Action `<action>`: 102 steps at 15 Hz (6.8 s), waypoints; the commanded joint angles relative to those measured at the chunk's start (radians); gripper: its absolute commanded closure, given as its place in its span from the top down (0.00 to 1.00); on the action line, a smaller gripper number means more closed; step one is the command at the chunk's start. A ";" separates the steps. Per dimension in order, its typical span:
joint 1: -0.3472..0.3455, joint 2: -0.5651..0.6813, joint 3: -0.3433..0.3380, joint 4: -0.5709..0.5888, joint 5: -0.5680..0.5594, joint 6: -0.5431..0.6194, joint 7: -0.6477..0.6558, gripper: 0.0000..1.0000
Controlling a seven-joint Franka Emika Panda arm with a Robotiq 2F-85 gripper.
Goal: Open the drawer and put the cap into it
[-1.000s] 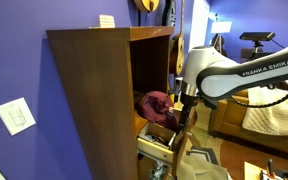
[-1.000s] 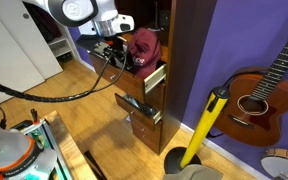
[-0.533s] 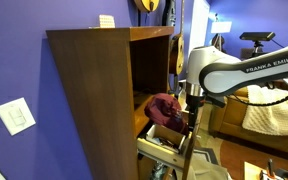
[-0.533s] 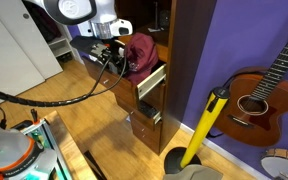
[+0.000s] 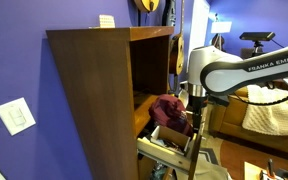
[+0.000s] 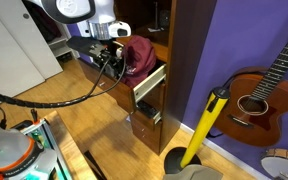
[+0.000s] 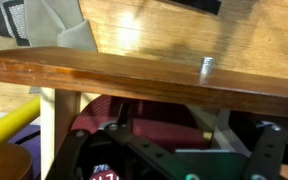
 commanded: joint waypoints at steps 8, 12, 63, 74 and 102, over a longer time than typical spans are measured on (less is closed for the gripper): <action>0.000 -0.043 -0.013 -0.024 -0.015 -0.017 0.009 1.00; -0.008 -0.088 -0.028 -0.024 0.025 0.127 0.068 1.00; 0.055 0.015 -0.027 -0.020 0.127 0.697 0.154 1.00; 0.093 0.116 -0.020 -0.039 0.160 0.739 0.135 1.00; -0.009 -0.274 -0.020 -0.103 0.069 0.067 0.148 1.00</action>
